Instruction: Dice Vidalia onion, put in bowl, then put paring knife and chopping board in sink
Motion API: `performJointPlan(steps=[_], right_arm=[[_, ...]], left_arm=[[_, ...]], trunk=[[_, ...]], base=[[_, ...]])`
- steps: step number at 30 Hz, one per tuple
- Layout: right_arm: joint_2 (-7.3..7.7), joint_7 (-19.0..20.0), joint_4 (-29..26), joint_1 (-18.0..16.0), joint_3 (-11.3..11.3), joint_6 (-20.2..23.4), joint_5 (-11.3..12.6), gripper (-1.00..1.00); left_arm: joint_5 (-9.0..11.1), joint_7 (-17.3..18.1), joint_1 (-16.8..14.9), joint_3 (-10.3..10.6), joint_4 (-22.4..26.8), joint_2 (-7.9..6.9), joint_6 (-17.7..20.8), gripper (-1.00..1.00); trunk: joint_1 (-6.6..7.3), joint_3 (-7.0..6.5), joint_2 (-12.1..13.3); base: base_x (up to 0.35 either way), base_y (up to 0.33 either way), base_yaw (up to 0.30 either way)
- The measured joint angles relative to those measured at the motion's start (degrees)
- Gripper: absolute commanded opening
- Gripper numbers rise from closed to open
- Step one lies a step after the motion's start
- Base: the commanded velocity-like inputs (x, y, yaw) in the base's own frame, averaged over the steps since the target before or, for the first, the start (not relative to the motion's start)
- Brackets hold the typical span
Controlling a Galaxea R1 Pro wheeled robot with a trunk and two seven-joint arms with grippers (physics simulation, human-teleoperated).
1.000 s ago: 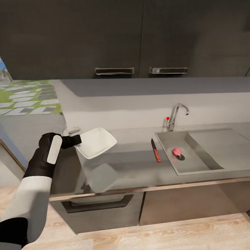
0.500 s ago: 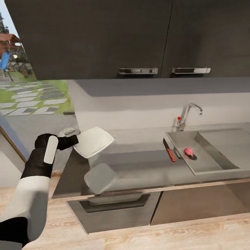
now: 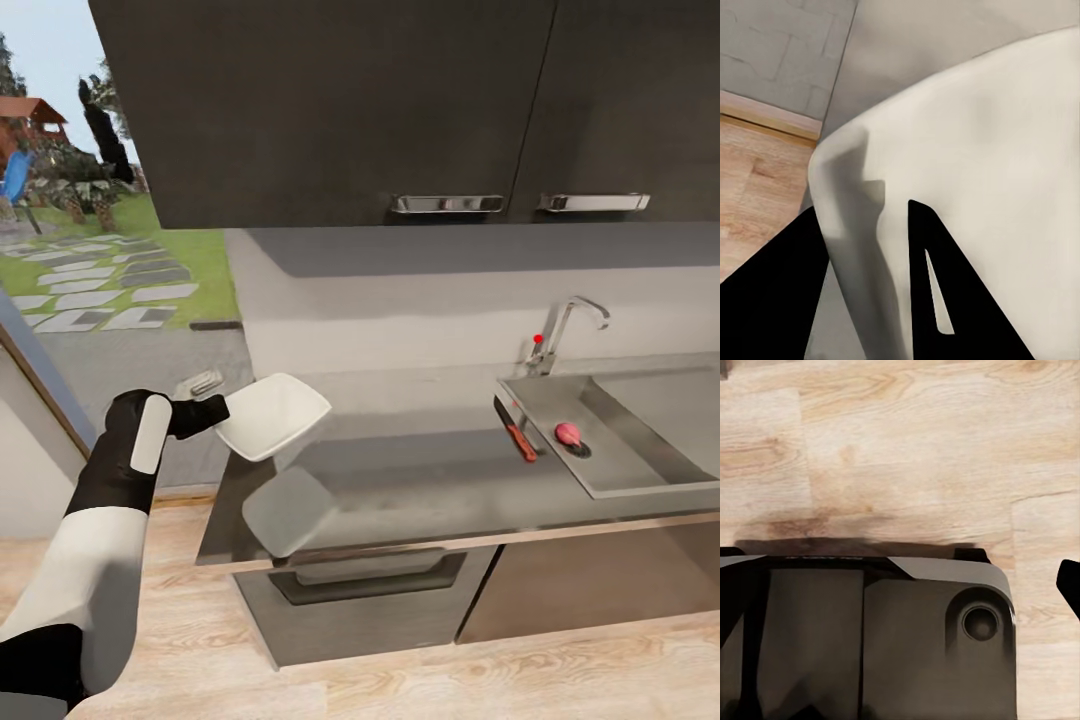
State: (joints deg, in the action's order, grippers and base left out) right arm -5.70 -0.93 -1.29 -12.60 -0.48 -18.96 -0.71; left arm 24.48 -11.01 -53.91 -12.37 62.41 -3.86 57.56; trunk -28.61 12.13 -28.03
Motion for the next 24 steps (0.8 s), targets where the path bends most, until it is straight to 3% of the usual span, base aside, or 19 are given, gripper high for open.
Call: performJointPlan(steps=[24], right_arm=[[0.09, 0.1, 0.0, 0.0, 0.0, 0.0, 0.0, 1.0]], left_arm=[[-0.1, 0.0, 0.0, 0.0, -0.8, 1.17, -0.3, -1.0]], trunk=[[0.0, 0.0, 0.0]], base=[[0.014, -0.019, 0.0]])
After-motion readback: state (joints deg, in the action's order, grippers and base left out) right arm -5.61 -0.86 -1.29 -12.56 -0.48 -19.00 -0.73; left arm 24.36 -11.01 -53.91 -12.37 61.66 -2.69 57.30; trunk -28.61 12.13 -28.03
